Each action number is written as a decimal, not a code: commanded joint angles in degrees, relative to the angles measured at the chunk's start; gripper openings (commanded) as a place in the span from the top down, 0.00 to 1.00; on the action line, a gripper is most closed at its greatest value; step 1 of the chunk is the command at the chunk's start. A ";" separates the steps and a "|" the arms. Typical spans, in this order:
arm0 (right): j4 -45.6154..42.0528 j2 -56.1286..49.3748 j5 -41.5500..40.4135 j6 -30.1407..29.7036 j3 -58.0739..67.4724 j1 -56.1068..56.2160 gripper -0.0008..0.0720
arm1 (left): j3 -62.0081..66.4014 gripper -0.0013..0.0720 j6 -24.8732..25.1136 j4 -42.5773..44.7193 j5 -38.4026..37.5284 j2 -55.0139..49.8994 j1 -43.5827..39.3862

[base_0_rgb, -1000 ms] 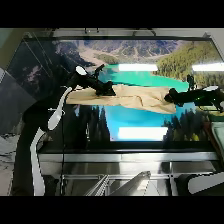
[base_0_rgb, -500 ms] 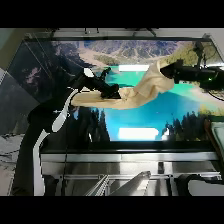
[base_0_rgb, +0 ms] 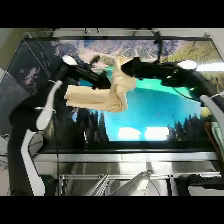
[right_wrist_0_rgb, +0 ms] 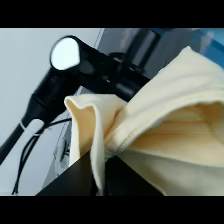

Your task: Fold the shirts.

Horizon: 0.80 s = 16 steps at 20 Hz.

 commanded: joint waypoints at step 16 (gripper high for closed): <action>5.05 -33.59 12.50 1.11 40.04 16.13 0.95 | -12.81 0.97 6.67 -5.97 -8.55 19.69 30.49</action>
